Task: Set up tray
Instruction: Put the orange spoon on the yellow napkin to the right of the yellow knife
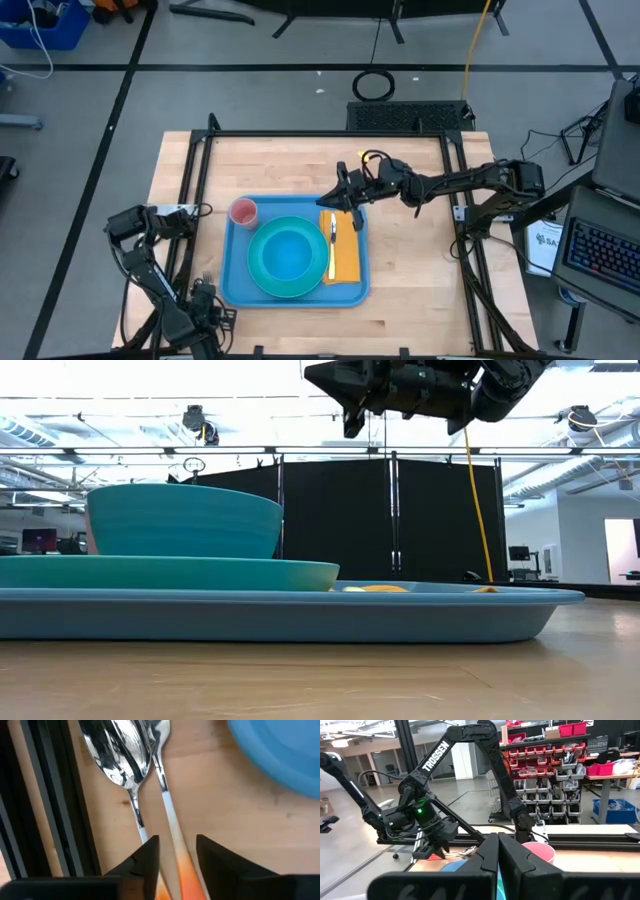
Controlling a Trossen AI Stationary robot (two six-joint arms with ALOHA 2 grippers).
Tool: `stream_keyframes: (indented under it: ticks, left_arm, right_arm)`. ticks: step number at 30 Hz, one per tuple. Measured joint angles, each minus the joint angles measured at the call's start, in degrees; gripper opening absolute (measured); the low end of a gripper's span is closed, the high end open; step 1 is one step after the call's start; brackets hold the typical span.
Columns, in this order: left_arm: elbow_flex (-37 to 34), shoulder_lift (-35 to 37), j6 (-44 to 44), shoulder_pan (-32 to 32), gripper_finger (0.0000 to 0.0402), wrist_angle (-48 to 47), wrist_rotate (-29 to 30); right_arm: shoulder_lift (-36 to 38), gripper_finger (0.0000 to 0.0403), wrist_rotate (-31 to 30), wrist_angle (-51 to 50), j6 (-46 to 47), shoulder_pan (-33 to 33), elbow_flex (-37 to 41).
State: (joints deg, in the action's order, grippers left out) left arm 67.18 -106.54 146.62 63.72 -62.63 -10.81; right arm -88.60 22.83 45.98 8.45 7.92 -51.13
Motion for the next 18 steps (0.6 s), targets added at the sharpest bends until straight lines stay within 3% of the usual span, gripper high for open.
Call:
stream_keyframes:
  ticks: [6,10,15,18]
  left_arm:
    - [-0.07,0.00,1.46,0.01,0.0082,0.65,-1.00]
    - [-0.07,0.00,0.83,-0.47,0.0079,1.18,-2.41]
    - [-0.16,0.02,-2.01,-2.14,0.0077,-3.04,2.61]
    - [-0.17,0.04,-3.81,-3.74,0.0068,-5.11,-0.14]
  right_arm:
    - [0.00,0.0002,-0.02,-1.20,-0.13,-0.93,0.00]
    - [0.00,0.0002,-0.02,-1.64,-0.15,-1.32,0.00]
    - [0.00,0.0002,-0.05,-1.31,-0.12,-1.72,0.00]
    - [0.00,0.0002,-0.11,-1.21,0.13,-2.03,0.00]
